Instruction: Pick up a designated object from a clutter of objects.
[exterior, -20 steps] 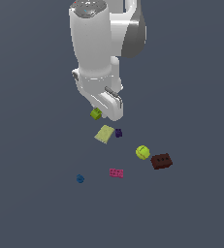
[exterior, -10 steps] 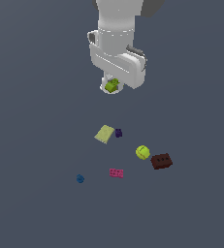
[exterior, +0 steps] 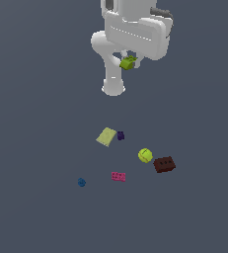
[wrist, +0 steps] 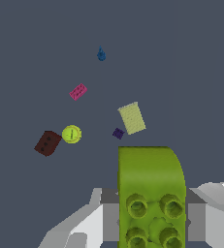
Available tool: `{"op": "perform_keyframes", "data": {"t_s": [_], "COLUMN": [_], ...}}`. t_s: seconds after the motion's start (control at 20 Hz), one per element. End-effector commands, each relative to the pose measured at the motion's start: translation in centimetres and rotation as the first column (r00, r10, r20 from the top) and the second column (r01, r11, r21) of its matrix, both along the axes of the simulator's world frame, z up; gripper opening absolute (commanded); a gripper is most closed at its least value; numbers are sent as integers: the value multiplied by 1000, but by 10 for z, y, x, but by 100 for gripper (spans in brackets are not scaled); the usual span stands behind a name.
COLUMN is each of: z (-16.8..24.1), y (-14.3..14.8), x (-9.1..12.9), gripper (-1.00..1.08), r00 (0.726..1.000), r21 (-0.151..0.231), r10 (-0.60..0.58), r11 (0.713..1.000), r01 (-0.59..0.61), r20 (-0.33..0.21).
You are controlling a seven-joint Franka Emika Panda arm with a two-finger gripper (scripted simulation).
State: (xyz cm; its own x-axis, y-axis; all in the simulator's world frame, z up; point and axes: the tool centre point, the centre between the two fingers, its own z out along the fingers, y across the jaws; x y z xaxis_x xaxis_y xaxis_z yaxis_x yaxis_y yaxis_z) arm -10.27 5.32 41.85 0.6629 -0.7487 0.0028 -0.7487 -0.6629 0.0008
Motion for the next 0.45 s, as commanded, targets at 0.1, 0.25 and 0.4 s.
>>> {"op": "perform_keyframes", "data": {"t_s": [0.1, 0.25, 0.4], "z": [16, 21, 22], "y": [11, 15, 15], "x": [-8, -10, -10], "gripper": [-100, -100, -100], "r00": [1000, 1000, 1000], "r21": [1, 2, 2], "r10": [0, 0, 0], "r11": [1000, 1000, 1000], "r01": [0, 0, 0], "r20": [-1, -1, -1]}}
